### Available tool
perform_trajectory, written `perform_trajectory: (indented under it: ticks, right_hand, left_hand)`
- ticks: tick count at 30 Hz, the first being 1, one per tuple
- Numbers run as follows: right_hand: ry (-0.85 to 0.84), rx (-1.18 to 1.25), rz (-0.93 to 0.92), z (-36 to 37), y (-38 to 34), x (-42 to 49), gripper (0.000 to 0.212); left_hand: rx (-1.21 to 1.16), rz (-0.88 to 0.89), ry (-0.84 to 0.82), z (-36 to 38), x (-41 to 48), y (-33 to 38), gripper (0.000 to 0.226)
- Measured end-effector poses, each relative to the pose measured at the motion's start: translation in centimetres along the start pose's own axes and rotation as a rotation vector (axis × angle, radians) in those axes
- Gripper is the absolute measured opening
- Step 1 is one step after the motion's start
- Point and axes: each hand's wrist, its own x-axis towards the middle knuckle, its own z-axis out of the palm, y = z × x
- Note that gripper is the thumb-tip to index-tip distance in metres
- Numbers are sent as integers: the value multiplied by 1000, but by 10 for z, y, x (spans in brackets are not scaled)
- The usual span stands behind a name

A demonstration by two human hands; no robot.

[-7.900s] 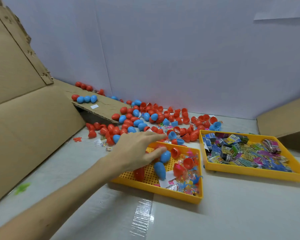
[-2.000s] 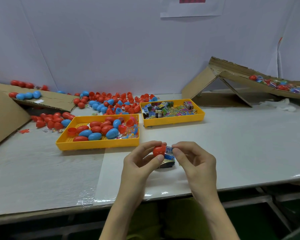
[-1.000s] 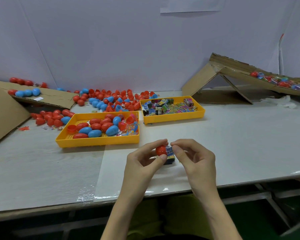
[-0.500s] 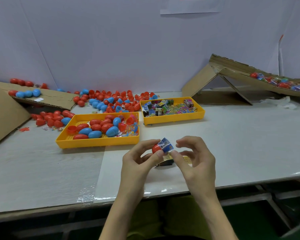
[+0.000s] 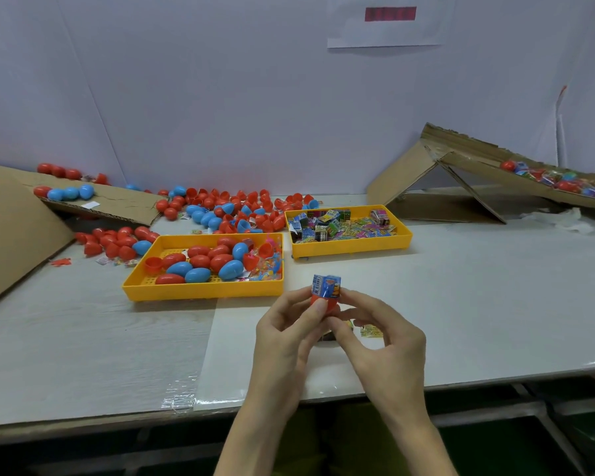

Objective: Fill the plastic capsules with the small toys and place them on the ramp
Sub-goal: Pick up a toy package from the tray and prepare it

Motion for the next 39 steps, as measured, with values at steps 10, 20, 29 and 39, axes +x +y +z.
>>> perform_trajectory:
  ticks: [10, 20, 29, 39]
  right_hand:
    - [38, -151, -145, 26, -5, 30, 42]
    - [95, -114, -134, 32, 7, 21, 41]
    - [88, -102, -163, 32, 7, 19, 34]
    - [62, -73, -162, 32, 3, 21, 42]
  left_hand:
    - [-166, -5, 67, 0, 20, 10, 38]
    - [-151, 32, 75, -3, 16, 3, 27]
    - [-204, 2, 82, -7, 15, 2, 26]
    - [-211, -10, 54, -10, 17, 0, 30]
